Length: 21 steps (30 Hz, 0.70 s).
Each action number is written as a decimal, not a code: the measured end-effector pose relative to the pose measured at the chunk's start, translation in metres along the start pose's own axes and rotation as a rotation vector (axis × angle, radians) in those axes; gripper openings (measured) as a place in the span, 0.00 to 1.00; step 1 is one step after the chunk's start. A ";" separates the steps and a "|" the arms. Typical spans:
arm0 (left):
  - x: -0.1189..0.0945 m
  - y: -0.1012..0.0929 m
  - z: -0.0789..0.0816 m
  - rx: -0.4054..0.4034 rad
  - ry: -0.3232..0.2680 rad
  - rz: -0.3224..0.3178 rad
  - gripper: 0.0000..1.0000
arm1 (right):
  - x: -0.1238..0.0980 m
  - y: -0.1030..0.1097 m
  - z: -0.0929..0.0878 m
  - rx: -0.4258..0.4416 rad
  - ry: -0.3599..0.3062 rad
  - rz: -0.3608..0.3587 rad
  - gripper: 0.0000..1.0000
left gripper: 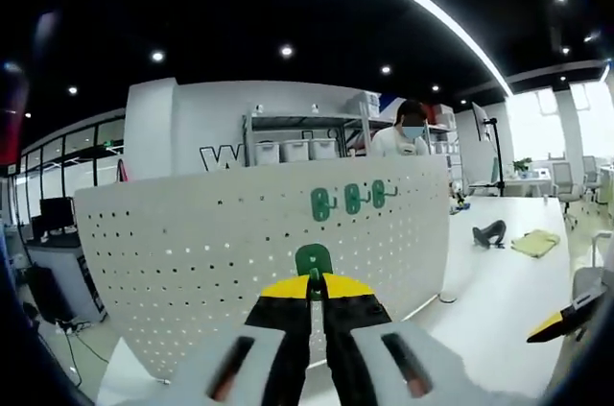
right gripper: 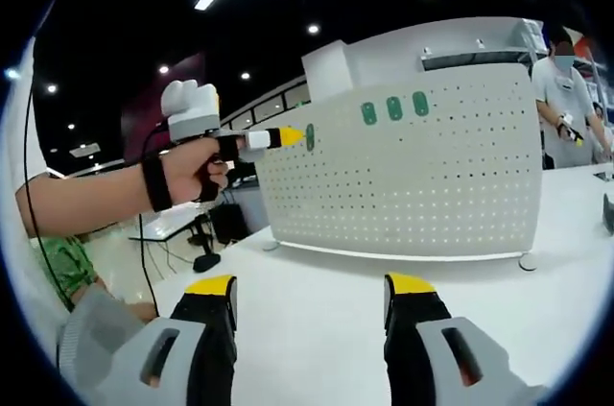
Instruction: Insert the hook assembly into the mounting plate slot until the hook locks in place.
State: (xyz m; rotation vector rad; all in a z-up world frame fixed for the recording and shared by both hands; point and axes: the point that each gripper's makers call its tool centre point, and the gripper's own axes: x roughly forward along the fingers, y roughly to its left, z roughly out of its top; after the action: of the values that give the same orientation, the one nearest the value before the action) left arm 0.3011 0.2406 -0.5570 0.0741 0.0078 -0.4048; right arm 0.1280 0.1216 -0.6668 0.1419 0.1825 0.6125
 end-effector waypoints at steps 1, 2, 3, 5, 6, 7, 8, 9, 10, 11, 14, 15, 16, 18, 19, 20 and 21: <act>0.001 0.000 0.001 0.000 -0.003 0.007 0.03 | 0.000 0.000 0.000 0.000 0.001 0.000 0.63; 0.002 -0.001 0.002 0.006 -0.006 0.009 0.03 | 0.000 0.000 0.000 -0.003 0.002 0.000 0.63; 0.004 -0.001 0.002 0.012 -0.010 0.013 0.03 | 0.000 -0.001 0.000 -0.005 0.003 0.001 0.63; 0.007 0.000 0.004 0.021 -0.018 0.025 0.03 | -0.001 -0.001 0.000 -0.004 -0.001 0.002 0.63; 0.009 0.000 0.004 0.021 -0.017 0.028 0.03 | -0.003 -0.002 0.000 -0.001 -0.003 0.000 0.63; 0.011 0.000 0.003 0.018 -0.012 0.031 0.03 | -0.003 -0.003 0.000 -0.001 -0.003 -0.001 0.63; 0.012 0.000 0.003 0.018 -0.012 0.035 0.03 | -0.004 -0.003 -0.001 0.001 -0.002 -0.001 0.63; 0.013 0.001 0.004 0.020 -0.013 0.040 0.03 | -0.004 -0.003 -0.001 0.002 0.002 0.000 0.63; 0.014 0.001 0.004 0.020 -0.013 0.047 0.03 | -0.005 -0.004 -0.002 0.002 0.003 -0.001 0.63; 0.015 0.001 0.005 0.020 -0.013 0.050 0.03 | -0.005 -0.005 -0.003 0.002 0.003 -0.003 0.63; 0.019 0.001 0.007 0.030 -0.015 0.059 0.03 | -0.007 -0.010 -0.004 0.014 0.000 -0.013 0.63; 0.020 0.002 0.007 0.028 -0.014 0.062 0.03 | -0.007 -0.010 -0.004 0.013 0.000 -0.015 0.63; 0.022 0.003 0.007 0.027 -0.010 0.068 0.03 | -0.007 -0.011 -0.004 0.012 0.000 -0.015 0.63; 0.024 0.003 0.008 0.047 -0.016 0.070 0.03 | -0.007 -0.011 -0.002 0.013 -0.005 -0.015 0.63; 0.024 0.002 0.008 0.049 -0.019 0.073 0.03 | -0.007 -0.012 -0.001 0.015 -0.008 -0.015 0.63; 0.025 0.002 0.008 0.049 -0.018 0.074 0.03 | -0.007 -0.012 -0.001 0.016 -0.009 -0.015 0.63; 0.026 0.002 0.008 0.049 -0.017 0.076 0.03 | -0.007 -0.013 0.000 0.016 -0.009 -0.015 0.63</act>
State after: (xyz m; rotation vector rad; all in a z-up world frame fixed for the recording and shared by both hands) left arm 0.3260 0.2315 -0.5499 0.1190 -0.0212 -0.3294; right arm 0.1290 0.1072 -0.6686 0.1583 0.1797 0.5955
